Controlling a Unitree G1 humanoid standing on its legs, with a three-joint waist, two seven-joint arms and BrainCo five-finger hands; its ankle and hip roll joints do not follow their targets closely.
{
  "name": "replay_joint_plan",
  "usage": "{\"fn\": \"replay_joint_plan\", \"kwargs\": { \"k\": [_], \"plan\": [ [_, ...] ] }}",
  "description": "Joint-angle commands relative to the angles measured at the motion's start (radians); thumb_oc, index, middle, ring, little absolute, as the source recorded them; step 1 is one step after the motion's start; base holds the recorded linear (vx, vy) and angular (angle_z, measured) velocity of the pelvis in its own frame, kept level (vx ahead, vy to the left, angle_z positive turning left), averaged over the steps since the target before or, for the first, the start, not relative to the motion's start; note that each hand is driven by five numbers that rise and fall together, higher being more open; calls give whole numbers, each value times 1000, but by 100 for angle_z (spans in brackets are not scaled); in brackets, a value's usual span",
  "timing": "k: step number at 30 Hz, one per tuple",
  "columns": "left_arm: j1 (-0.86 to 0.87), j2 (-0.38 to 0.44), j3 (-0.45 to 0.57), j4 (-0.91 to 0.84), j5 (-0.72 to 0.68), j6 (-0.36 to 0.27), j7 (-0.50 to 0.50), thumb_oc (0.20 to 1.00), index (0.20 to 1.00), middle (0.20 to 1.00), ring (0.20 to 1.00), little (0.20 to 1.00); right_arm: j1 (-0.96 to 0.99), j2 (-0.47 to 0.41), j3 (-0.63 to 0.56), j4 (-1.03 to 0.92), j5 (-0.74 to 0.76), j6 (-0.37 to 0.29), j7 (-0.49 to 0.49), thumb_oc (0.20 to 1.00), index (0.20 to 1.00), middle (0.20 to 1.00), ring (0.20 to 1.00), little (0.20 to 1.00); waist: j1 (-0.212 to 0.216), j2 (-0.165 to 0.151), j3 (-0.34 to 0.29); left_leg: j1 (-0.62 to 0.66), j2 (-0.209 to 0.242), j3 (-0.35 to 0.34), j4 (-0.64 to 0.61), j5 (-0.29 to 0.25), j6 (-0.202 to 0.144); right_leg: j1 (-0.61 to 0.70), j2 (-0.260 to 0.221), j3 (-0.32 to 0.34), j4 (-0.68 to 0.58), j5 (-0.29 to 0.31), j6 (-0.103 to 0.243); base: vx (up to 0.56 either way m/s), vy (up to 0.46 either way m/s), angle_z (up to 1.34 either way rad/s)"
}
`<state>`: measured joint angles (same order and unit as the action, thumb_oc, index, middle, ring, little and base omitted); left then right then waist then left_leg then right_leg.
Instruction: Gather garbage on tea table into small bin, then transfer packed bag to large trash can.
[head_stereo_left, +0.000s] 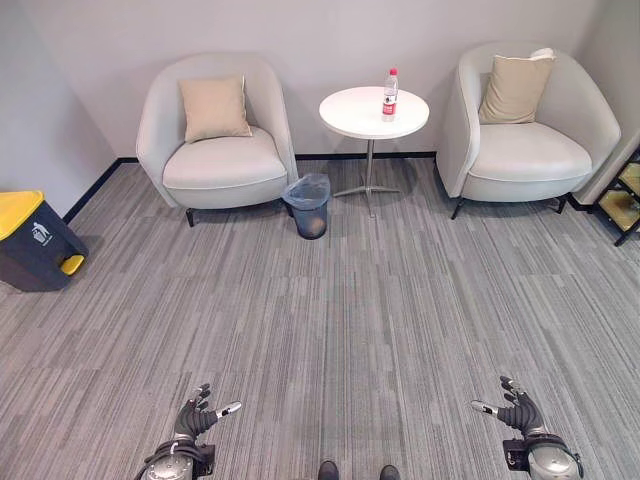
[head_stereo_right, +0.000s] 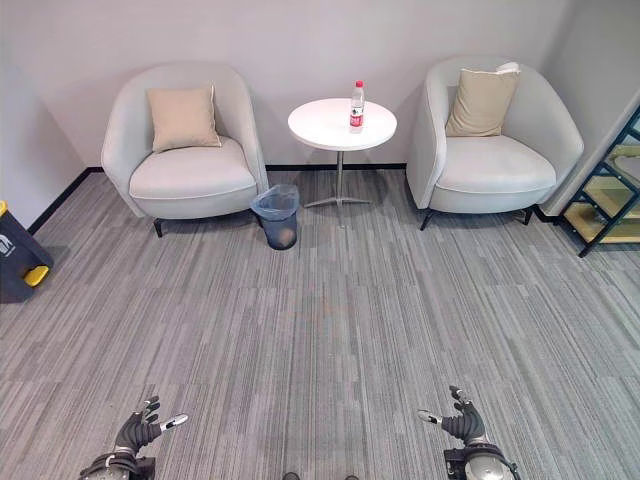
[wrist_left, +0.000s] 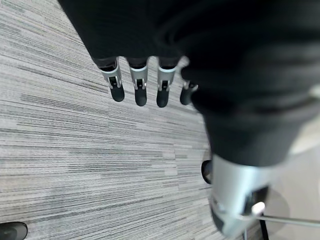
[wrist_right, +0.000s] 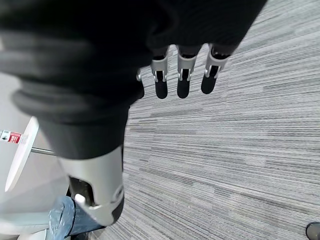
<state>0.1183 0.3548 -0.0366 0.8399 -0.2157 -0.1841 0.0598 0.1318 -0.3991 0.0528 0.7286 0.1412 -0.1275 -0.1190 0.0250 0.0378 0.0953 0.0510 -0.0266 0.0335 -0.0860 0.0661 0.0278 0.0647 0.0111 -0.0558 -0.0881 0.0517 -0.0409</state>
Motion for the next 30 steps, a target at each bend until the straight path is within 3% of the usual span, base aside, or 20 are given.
{"fn": "replay_joint_plan", "kwargs": {
  "k": [1,16,23,24,27,30],
  "plan": [
    [-57,19,13,21,1,-32,18,1000,1000,1000,1000,1000,-38,-12,-25,-5,50,-35,-8,1000,1000,1000,1000,1000,-11,-42,7,37,45,-33,32,-132,-50,51,-77,11,15,-112,125,0,0,0],
    [-61,8,9,-77,-45,-51,34,1000,1000,1000,1000,1000,-108,-26,-19,-24,65,-23,-29,1000,1000,1000,1000,1000,15,-53,42,-66,14,-6,175,-201,-12,-31,-118,55,93,-110,155,-2,55,-13],
    [-68,11,8,-93,-74,-53,25,1000,1000,1000,1000,1000,-134,-20,-22,-66,95,-25,-25,1000,1000,1000,1000,1000,19,-47,73,-90,-16,-30,231,-241,28,-159,-139,65,323,-102,193,29,106,-3],
    [-75,9,3,-89,-73,-51,24,1000,1000,1000,1000,1000,-142,-15,-18,-94,92,-29,-27,1000,1000,1000,1000,1000,13,-37,90,-85,-17,-36,238,-251,36,-216,-137,69,408,-89,200,104,66,0],
    [-71,3,4,-92,-73,-53,25,1000,1000,1000,1000,1000,-146,-18,-14,-114,87,-35,-30,1000,1000,1000,1000,1000,4,-31,98,-39,-17,-40,217,-266,31,-266,-139,14,381,-84,182,204,-3,1],
    [-69,-2,3,-88,-84,-49,19,1000,1000,1000,1000,1000,-156,-23,2,-138,82,-33,-28,1000,1000,1000,1000,1000,-11,-35,103,29,-7,-42,174,-288,14,-323,-148,-49,251,-43,180,247,-112,-2]
  ]
}}
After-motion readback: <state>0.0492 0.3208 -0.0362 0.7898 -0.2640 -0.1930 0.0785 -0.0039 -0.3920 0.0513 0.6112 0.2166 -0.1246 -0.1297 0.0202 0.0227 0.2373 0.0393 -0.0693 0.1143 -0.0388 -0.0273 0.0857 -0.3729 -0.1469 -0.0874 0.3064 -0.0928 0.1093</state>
